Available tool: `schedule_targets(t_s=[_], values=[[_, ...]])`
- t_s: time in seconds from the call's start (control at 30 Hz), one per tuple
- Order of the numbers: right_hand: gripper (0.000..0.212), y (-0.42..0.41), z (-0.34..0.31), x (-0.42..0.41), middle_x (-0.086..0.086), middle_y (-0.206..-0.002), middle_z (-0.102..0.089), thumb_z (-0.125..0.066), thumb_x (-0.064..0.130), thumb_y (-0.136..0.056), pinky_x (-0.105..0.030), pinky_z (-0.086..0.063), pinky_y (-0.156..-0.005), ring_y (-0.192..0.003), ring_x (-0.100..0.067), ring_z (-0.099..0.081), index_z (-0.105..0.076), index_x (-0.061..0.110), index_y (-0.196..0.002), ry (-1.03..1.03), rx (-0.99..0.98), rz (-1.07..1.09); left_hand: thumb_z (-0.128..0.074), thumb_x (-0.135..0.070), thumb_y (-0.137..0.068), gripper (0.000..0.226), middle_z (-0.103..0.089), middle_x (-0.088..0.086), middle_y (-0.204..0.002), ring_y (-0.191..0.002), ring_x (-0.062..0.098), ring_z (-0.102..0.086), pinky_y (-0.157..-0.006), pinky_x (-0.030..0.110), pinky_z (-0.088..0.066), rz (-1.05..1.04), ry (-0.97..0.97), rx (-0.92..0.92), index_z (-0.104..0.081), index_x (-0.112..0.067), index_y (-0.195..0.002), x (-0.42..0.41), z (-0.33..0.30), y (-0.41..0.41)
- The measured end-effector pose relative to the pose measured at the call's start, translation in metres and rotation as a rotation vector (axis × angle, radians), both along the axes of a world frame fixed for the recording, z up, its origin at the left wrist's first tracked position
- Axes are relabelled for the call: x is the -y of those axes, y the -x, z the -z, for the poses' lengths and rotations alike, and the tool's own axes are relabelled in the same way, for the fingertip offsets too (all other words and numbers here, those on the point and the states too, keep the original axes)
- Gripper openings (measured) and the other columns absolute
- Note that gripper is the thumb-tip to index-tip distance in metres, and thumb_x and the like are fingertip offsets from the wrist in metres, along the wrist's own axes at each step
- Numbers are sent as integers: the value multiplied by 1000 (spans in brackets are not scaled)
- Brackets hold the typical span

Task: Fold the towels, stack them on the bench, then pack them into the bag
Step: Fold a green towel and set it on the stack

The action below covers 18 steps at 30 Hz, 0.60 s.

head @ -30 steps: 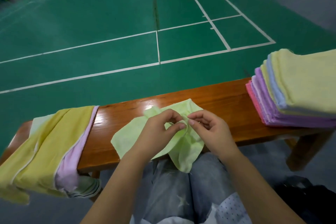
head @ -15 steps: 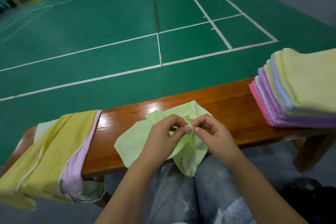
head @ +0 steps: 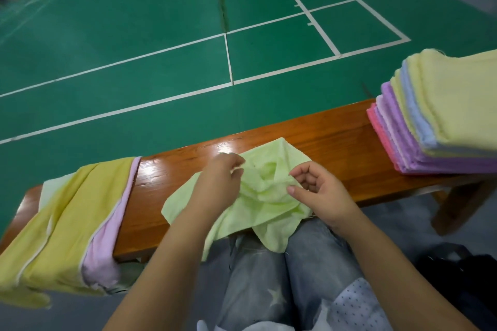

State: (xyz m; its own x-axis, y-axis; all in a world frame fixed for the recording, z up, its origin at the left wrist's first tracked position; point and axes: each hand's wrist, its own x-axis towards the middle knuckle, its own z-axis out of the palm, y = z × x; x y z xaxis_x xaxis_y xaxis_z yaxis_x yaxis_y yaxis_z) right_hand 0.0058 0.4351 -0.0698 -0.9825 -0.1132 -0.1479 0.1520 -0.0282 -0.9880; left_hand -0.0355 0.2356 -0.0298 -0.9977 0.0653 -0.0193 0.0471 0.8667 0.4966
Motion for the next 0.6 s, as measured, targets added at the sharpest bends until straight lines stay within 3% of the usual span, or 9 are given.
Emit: schedule_targets(t_s=[0.1,0.2,0.3,0.4,0.47,0.6], values=[[30,2,9,-4,-21,-104,-63,-66,0,-84,-47,-50,-87,-91,-31,-57,-62,26,-99,-29,33,-19,-54,-29,-95,38,-54,7,-135,-121,24,-50,-93,30,-39,-91,172,116,-55,-13,-130,20,16,40],[30,2,14,-6,-18,-107,-63,-66,2,-84,-46,-49,-91,-102,-34,-57,-63,28,-99,-57,60,-20,-57,-34,-93,46,-51,9,-139,-124,27,-49,-94,31,-41,-204,120,323,-51,-14,-135,29,30,66],[28,4,17,-10,-10,-102,-64,-66,2,-84,-38,-50,-86,-94,-29,-58,-63,27,-97,-74,70,3,-66,-31,-87,30,-61,7,-120,-103,25,-56,-81,28,-45,-232,75,397,-63,-13,-112,32,36,78],[24,6,15,-13,0,-93,-63,-63,2,-86,-29,-49,-76,-85,-17,-55,-62,24,-95,-81,75,65,-71,-21,-84,13,-61,2,-86,-80,22,-54,-69,27,-43,-227,8,339,-60,-15,-83,38,33,81],[23,9,13,-13,3,-89,-62,-62,2,-87,-27,-48,-72,-82,-13,-55,-61,23,-93,-90,58,128,-72,-20,-83,12,-57,-4,-75,-76,21,-54,-69,29,-46,-262,-114,220,-62,-17,-78,45,28,81],[24,12,3,-12,4,-89,-62,-60,0,-87,-31,-49,-73,-82,-12,-56,-60,24,-90,-76,2,263,-68,-18,-87,3,-60,-1,-89,-80,16,-55,-71,19,-41,-270,-185,-179,-67,-17,-89,53,3,66]])
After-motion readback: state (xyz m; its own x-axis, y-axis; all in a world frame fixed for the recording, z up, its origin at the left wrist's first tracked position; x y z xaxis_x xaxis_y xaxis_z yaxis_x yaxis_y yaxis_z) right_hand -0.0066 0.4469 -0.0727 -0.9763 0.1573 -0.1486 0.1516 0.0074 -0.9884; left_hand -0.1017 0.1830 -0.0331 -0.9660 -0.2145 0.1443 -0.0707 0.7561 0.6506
